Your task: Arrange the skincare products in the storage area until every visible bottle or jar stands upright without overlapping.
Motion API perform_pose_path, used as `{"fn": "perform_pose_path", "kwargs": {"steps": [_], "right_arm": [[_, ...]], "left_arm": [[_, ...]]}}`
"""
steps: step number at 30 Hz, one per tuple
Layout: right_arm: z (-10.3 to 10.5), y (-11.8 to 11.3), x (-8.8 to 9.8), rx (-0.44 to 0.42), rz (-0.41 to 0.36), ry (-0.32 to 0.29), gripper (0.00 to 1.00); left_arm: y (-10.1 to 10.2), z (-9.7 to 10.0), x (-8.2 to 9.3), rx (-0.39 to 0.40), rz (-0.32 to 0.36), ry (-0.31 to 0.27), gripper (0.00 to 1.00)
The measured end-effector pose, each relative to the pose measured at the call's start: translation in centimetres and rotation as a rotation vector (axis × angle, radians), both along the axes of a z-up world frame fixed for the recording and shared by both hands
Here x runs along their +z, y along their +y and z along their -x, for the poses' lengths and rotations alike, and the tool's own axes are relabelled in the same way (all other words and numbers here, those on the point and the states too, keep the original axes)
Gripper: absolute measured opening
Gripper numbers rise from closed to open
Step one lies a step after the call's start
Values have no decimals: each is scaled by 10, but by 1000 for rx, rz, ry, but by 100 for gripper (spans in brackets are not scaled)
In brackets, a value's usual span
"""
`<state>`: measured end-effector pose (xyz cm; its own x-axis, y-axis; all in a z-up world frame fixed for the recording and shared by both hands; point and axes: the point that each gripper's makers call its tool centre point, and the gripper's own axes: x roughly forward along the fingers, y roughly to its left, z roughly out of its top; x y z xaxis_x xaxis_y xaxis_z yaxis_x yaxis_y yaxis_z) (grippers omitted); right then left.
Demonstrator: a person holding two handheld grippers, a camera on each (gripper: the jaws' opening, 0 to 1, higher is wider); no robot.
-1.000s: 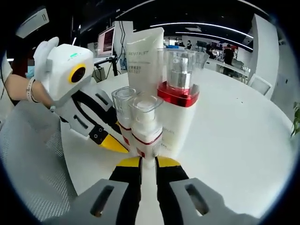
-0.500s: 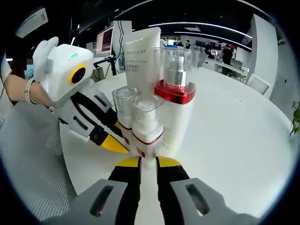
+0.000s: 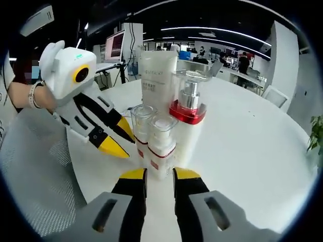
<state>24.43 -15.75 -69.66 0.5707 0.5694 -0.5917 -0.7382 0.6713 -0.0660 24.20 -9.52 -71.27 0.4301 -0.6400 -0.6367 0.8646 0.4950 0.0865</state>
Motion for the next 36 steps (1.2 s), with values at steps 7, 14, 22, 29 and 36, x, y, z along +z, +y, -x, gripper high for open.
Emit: {"fn": "perform_pose_path", "kwargs": {"steps": [7,14,22,29,36], "right_arm": [[11,6,6,38,63,-1,32],[18,8,13,43,74,3,39],[23,10,22,36,88,3,49],[25,15,29,23,89,4,61],[27,21,36,11,84,2,74]], "left_arm": [[10,7,14,19,18,-2,27],[25,12,26,47,28,-4,36],[49,17,39,111,46,7,49],[75,19,51,181,71,14,60],[100,22,57,236,80,14,71]]}}
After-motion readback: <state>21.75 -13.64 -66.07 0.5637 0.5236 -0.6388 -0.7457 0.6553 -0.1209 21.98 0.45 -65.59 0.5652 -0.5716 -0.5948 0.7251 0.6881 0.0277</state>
